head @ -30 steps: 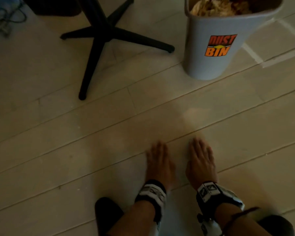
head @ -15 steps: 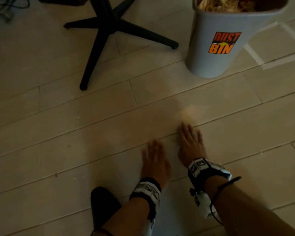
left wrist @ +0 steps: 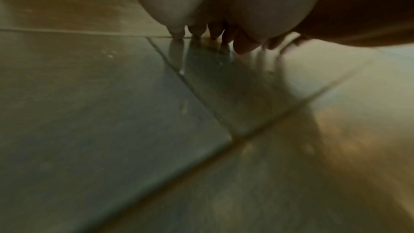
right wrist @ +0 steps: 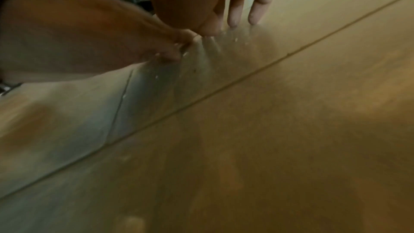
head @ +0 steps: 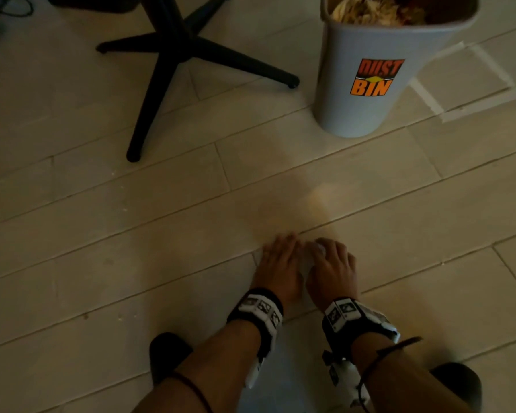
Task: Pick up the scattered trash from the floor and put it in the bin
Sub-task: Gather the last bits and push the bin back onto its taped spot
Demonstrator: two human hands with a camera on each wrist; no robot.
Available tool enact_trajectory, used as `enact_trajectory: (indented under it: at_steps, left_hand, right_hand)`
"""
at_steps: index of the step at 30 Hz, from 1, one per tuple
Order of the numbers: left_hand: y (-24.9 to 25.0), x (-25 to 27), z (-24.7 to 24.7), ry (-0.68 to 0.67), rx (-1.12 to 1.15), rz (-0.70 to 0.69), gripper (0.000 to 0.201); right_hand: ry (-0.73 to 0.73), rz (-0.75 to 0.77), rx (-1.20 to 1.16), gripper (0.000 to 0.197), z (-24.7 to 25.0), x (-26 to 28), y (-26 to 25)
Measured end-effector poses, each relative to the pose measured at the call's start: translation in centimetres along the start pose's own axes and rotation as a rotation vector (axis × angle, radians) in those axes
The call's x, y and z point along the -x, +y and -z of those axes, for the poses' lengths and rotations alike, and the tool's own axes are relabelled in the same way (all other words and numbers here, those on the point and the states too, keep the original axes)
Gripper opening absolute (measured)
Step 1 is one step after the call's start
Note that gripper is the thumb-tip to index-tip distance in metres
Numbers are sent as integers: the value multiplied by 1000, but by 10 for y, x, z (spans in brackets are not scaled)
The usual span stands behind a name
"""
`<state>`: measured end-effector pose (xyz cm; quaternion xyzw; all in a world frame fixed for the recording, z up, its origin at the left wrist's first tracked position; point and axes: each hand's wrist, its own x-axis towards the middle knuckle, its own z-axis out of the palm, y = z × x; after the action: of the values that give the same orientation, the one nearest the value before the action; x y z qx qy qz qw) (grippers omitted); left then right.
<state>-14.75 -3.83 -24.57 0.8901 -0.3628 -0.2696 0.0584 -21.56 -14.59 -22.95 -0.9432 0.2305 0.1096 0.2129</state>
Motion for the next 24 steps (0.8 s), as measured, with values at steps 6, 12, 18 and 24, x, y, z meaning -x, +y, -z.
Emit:
enact_trajectory:
  at_steps: [6, 12, 18, 24]
  left_hand:
    - [-20, 35, -16, 212, 163, -88, 57]
    - [-54, 53, 2, 431, 370, 452, 46]
    - [-8, 36, -2, 258, 414, 297, 53]
    - [-10, 15, 16, 266, 496, 225, 45]
  right_hand:
    - [44, -1, -56, 47, 0, 11, 2]
    - [60, -188, -205, 39, 5, -1, -4]
    - [-28, -40, -304, 35, 2, -1, -25]
    - [93, -261, -426, 32, 22, -15, -5]
